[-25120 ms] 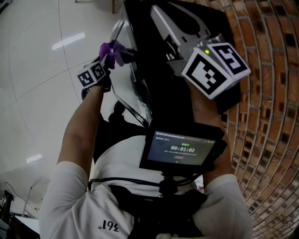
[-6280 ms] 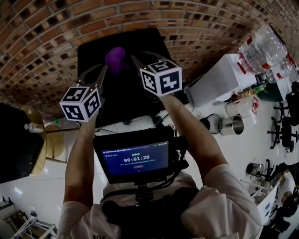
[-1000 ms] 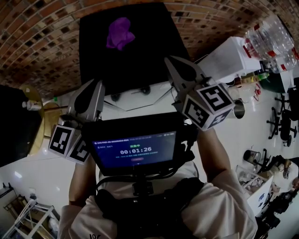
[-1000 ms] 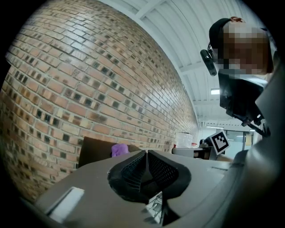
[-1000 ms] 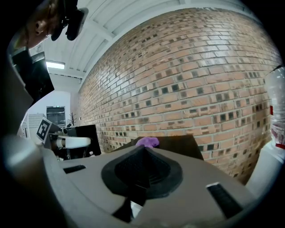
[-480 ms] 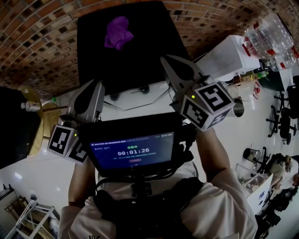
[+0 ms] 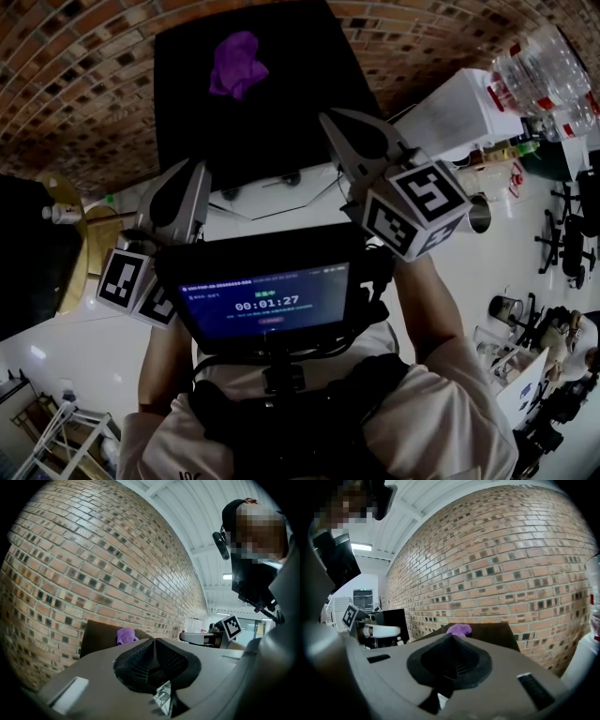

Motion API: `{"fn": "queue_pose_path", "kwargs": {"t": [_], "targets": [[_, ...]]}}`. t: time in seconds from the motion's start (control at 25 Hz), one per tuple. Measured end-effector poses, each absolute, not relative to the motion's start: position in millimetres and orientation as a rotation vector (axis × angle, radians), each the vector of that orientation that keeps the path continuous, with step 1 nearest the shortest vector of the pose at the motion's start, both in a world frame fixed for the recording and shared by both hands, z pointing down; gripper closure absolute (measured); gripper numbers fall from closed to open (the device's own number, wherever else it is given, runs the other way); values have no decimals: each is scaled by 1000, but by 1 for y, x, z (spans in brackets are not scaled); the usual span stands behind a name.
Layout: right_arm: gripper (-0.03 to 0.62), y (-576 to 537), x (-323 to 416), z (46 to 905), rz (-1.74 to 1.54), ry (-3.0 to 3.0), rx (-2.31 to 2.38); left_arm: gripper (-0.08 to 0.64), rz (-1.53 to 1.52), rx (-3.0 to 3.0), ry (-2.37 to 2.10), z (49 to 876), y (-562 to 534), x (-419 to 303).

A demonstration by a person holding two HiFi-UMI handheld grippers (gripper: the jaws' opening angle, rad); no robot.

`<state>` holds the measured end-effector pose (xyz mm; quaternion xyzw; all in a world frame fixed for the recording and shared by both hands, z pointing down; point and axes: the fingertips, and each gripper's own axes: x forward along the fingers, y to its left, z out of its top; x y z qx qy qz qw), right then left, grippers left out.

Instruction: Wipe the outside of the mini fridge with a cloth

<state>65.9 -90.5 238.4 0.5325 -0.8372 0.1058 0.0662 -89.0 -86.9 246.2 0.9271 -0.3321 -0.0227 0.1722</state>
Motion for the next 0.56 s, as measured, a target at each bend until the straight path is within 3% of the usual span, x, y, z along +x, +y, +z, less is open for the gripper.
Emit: {"fn": "queue_pose_path", "kwargs": {"t": [0.56], "targets": [[589, -89, 61, 242, 302, -2509, 1572, 538, -54, 2622, -934, 250, -85, -89]]}}
